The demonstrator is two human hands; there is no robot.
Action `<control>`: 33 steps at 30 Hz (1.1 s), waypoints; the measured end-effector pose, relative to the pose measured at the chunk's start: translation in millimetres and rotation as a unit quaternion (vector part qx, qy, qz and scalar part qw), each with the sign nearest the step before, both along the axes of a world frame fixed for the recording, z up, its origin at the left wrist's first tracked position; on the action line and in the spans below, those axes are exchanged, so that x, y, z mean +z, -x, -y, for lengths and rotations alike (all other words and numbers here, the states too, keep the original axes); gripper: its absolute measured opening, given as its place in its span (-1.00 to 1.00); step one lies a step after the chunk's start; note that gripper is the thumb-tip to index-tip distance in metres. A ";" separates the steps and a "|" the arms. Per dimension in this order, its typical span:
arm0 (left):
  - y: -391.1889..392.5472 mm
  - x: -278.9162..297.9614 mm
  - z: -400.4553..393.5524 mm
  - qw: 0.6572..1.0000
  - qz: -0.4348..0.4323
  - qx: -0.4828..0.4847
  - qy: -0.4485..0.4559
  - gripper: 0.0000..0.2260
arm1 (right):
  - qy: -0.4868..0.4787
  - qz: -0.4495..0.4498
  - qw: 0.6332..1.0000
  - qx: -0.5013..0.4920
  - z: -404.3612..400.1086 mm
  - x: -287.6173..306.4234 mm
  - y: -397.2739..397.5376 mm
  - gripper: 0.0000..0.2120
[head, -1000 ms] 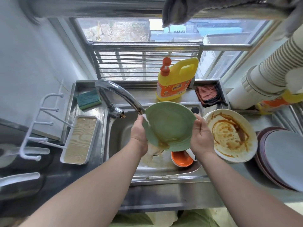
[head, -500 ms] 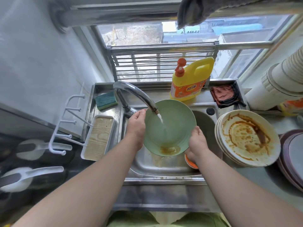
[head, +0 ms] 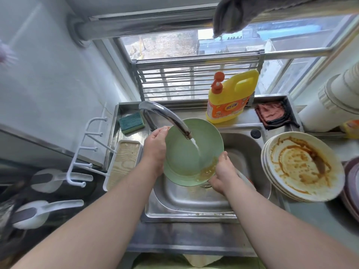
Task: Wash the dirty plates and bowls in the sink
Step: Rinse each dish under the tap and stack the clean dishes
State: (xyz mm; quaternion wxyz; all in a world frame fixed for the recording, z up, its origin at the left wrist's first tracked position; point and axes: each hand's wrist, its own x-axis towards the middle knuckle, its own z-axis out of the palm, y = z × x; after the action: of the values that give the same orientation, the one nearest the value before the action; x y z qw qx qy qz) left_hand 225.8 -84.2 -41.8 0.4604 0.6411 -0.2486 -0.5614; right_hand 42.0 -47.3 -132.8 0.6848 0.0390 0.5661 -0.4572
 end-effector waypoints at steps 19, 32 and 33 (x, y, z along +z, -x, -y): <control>31.6 -34.5 -4.4 0.979 -0.161 0.054 -0.116 -0.36 | 0.208 -0.364 0.896 0.149 30.2 48.9 56.5 -0.73; 84.6 -48.7 -17.2 0.953 -0.266 0.061 -0.134 -0.51 | 0.259 -0.591 0.718 0.261 12.4 121.1 93.9 -0.63; 87.0 -52.0 -17.8 0.950 -0.272 0.057 -0.144 -0.48 | 0.257 -0.600 0.710 0.266 11.8 121.9 95.7 -0.62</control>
State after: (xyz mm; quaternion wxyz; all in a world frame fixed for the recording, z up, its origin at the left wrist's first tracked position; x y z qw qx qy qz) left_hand 138.8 -66.3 -93.8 0.4445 0.5371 0.0068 -0.7169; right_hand -53.8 -59.1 -10.8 0.2783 -0.5726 0.7054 -0.3116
